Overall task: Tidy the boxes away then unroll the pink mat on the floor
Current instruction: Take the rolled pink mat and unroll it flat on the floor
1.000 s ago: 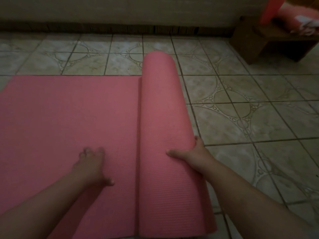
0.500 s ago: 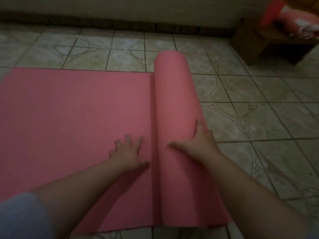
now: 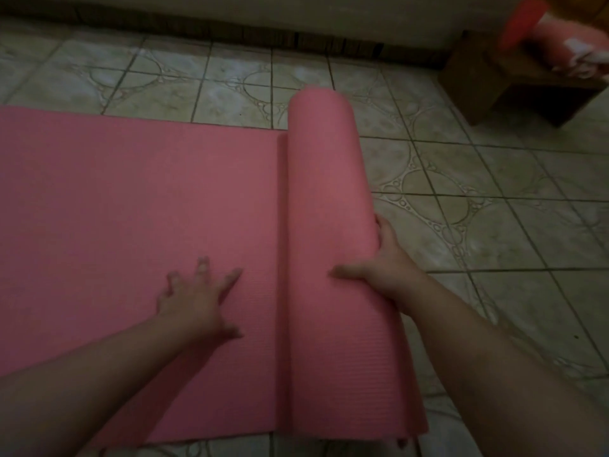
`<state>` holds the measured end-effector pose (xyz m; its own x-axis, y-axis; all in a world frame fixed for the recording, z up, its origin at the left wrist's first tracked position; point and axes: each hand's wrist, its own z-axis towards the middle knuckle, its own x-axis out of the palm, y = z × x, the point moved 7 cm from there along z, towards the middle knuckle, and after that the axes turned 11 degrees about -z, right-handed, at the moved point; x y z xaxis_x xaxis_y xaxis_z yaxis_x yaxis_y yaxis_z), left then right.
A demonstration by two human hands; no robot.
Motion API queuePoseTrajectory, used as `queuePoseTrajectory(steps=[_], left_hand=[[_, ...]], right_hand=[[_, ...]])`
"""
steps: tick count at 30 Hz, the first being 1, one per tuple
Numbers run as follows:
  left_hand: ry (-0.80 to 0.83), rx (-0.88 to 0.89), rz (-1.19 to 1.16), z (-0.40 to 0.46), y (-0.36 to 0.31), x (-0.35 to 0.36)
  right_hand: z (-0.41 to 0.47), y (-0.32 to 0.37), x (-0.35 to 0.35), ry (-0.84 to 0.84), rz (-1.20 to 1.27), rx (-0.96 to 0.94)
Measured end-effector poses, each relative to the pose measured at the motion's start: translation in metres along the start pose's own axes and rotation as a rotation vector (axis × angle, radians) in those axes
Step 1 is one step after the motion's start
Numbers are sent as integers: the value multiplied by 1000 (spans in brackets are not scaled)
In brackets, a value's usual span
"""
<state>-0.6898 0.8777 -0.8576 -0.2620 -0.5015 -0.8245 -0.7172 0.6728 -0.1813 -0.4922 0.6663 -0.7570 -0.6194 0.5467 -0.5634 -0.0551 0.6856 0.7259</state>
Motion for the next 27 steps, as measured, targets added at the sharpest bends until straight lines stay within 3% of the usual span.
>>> queuePoseTrajectory(steps=[5,9,13,17,22,27], left_hand=[[56,-43,0,-4,31,-13],[97,55,53,-6,13,-12],[183,120,-141,-13,-3,4],[116,102,-178,-18,-9,10],[9,90,-94,-16,-25,6],[100,21,-32,-15,-26,13]], right_hand=[[0,2,21,7,68,-12],[-2,-16,18,43,43,59],[-2,-18,-8,-14,-253,183],[2,10,-26,-147,-425,126],[-2,-9,-14,-23,-202,202],[0,-37,-20,-62,10,260]])
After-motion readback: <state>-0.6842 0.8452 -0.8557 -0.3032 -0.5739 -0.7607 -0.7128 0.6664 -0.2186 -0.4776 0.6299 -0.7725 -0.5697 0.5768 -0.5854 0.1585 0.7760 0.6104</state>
